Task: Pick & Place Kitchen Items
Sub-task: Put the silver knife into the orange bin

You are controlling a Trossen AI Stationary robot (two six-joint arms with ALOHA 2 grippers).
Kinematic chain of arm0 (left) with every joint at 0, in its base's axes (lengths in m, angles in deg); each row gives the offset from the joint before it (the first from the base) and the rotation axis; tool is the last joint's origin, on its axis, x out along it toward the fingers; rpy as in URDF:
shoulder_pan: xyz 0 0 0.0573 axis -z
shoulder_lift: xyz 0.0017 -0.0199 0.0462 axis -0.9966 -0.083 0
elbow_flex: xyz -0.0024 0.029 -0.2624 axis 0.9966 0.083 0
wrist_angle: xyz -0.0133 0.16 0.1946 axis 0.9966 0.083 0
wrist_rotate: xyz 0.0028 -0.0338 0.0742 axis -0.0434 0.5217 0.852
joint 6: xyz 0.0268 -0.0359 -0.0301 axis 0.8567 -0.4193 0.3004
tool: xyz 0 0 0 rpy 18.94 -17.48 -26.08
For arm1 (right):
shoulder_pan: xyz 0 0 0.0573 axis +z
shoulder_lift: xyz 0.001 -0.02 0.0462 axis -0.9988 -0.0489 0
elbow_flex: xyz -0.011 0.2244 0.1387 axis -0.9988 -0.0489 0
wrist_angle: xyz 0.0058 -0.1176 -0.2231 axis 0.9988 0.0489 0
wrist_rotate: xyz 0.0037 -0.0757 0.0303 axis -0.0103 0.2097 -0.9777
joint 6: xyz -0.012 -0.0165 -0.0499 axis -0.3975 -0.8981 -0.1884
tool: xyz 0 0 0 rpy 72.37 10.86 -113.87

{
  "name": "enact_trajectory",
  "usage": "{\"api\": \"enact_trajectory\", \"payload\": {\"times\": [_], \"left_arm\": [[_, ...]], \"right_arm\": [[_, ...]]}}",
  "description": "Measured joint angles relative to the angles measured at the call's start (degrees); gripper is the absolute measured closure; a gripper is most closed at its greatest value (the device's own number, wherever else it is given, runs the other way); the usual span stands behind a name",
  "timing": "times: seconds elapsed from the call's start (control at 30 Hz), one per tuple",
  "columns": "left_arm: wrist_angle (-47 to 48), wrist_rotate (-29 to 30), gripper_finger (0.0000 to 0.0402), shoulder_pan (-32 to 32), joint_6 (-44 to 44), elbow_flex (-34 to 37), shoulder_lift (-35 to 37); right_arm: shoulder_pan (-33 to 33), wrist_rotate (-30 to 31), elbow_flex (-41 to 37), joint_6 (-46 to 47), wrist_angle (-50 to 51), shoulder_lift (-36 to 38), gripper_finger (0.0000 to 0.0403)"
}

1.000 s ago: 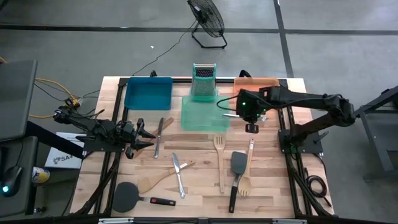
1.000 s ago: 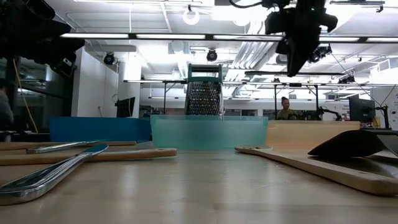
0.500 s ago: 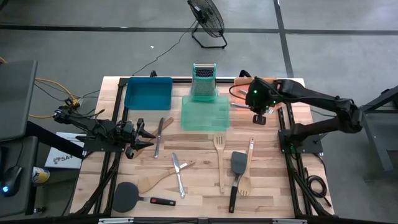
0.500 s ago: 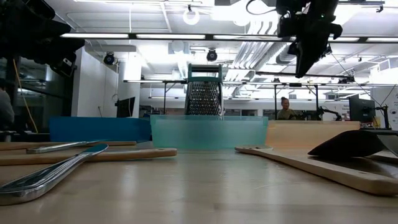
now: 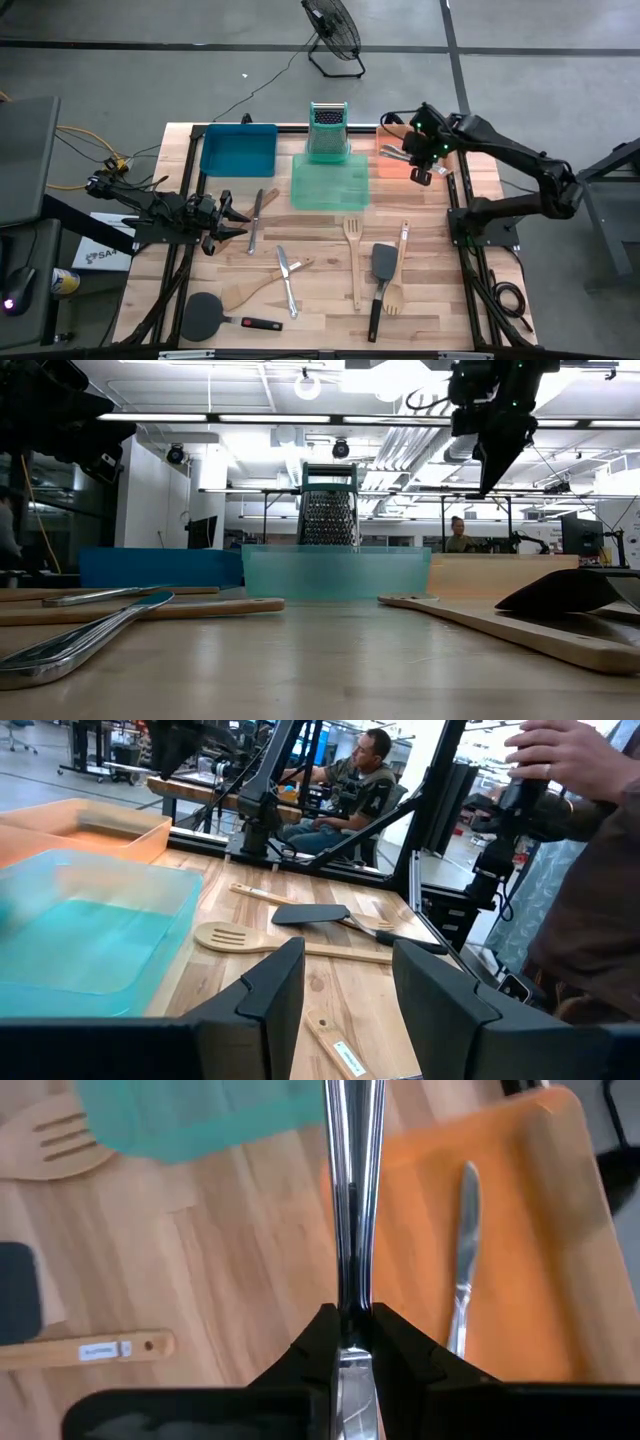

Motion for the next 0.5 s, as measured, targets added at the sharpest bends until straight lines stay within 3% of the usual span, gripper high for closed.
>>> {"api": "enact_trajectory", "payload": {"times": [0.5], "left_arm": [[0.0, 0.0, 0.0250, 0.0, 0.0, 0.0, 0.0]], "right_arm": [[-10.4, 3.2, 0.0, -1.6, -3.9, -7.9, 0.0372]]}}
